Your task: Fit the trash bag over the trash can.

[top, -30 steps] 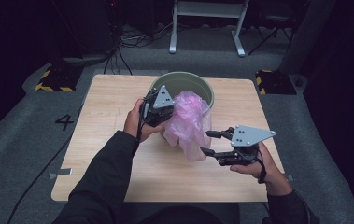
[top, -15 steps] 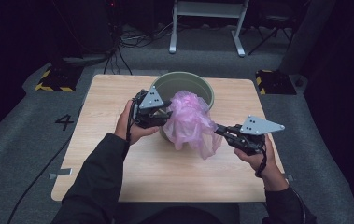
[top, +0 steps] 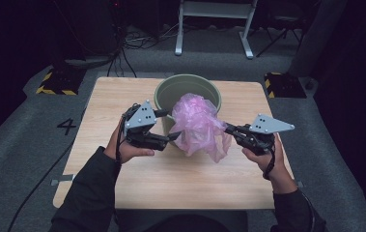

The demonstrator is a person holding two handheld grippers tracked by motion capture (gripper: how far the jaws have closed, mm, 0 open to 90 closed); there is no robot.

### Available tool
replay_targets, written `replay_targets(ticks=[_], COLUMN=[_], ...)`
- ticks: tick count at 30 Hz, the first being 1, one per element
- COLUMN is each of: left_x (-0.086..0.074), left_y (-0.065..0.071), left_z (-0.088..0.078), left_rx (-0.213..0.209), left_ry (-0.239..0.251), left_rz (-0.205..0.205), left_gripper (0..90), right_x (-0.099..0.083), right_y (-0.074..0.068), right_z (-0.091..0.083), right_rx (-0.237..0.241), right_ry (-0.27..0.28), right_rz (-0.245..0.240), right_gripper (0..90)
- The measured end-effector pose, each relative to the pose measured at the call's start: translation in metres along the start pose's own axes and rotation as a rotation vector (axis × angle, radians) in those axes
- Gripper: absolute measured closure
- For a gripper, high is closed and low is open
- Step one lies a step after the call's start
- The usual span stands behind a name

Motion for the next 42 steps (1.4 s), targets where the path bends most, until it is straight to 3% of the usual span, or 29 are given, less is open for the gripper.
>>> replay_targets(ticks=[5,8,10,11,14,22,27,33,38,42], left_x=[-0.004,-0.011,-0.014,-0.014,-0.013,-0.017,-0.015,-0.019,-0.020,-0.019], left_y=[0.015,0.010,0.002,-0.002,-0.009,-0.036,-0.052,-0.072,-0.086,-0.094], left_z=[0.004,0.015,0.021,0.024,0.025,0.017,0.006,-0.003,-0.005,-0.001], left_rx=[-0.030,0.046,0.110,0.120,0.118,0.195,0.214,0.208,0.233,0.274], left_ry=[-0.009,-0.054,-0.073,-0.074,-0.061,-0.058,-0.036,-0.029,-0.047,-0.045], left_rz=[0.020,0.027,0.021,0.005,-0.009,0.010,-0.022,-0.066,-0.059,-0.018], left_gripper=[23.6,25.0,31.8,35.2,57.6,89.0,89.9,89.9,89.9,89.8], right_x=[-0.001,0.000,0.000,0.000,0.000,-0.005,-0.009,-0.023,-0.030,-0.030], right_y=[0.000,0.000,-0.001,-0.001,-0.001,0.004,0.010,0.023,0.036,0.043], right_z=[0.003,0.003,0.003,0.003,0.001,-0.001,-0.001,0.002,0.004,0.008], right_rx=[0.002,0.008,0.013,0.012,0.013,-0.003,-0.039,-0.079,-0.107,-0.128], right_ry=[-0.004,-0.001,0.002,0.002,0.006,-0.005,-0.025,-0.067,-0.089,-0.101], right_rz=[0.003,-0.003,-0.005,-0.006,-0.010,-0.005,-0.015,0.014,0.032,0.030], right_gripper=[89.4,89.3,89.2,89.2,88.7,88.2,88.3,88.4,88.0,87.7])
Point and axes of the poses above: each handheld gripper's, and its own axes: z roughly forward along the jaws, x roughly out of its top, y roughly to its right, the point moved 9 cm from there along z, roughly forward along the jaws, and after that the axes turned 15 degrees about -z, right-handed, at the moved point
